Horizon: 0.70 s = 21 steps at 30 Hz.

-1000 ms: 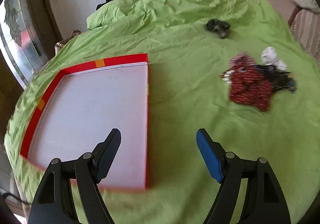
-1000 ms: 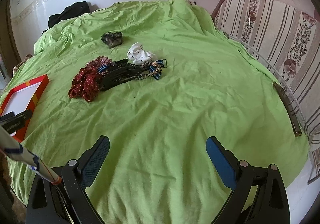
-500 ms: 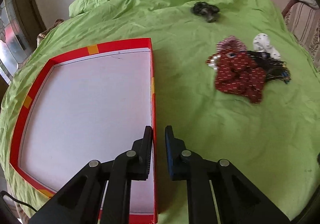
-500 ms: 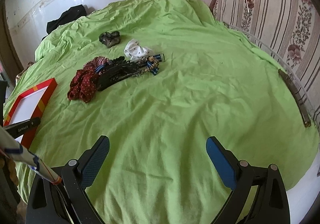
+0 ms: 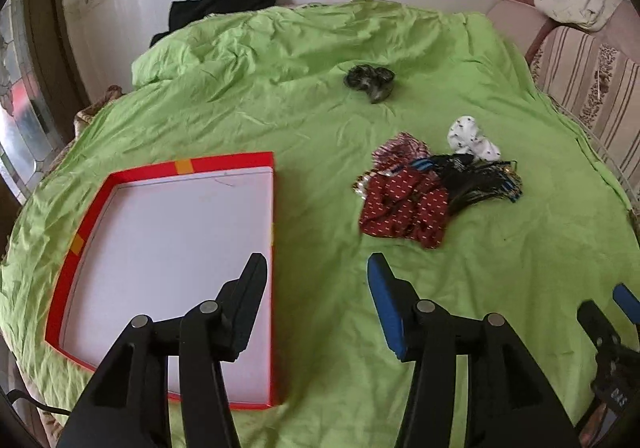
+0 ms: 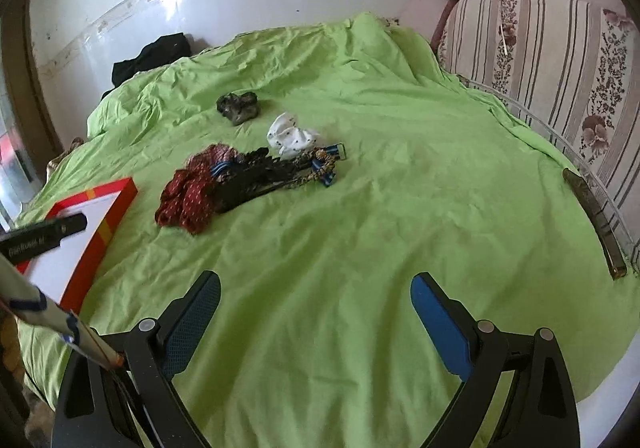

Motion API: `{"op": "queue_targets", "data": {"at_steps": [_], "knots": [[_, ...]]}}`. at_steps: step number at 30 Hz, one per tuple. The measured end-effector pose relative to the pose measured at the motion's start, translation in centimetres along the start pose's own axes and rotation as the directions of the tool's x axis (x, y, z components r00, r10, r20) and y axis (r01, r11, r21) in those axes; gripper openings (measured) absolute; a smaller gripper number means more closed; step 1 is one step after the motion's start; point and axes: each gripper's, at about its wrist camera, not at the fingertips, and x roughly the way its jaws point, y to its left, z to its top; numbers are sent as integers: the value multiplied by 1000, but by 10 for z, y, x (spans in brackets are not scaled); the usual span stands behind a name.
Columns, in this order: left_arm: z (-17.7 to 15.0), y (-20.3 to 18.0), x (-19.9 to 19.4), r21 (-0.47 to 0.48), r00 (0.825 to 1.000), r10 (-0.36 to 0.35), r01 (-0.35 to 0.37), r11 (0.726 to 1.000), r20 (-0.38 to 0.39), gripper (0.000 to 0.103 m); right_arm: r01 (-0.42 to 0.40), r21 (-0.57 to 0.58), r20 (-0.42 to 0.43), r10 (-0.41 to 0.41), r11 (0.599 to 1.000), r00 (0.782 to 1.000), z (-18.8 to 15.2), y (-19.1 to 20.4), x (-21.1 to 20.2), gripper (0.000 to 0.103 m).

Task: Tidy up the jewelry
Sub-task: 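Reach the left gripper to the red polka-dot scrunchie in the pile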

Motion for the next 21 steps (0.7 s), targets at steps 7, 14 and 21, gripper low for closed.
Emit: {"op": "queue_targets", "data": {"at_steps": [7, 14, 21], "knots": [[3, -10, 15, 33, 999, -18, 19, 999, -47, 53, -20, -59, -14, 19, 998, 1000, 28, 0, 9, 98], [11, -11, 34, 28, 995, -51, 54, 998, -90, 53, -24, -116, -36, 20, 993, 999, 64, -3, 29, 98], [31, -4, 53, -34, 977, -172, 169, 985, -127, 53, -89, -98, -101, 79, 991, 992, 95, -16, 67, 89]]}}
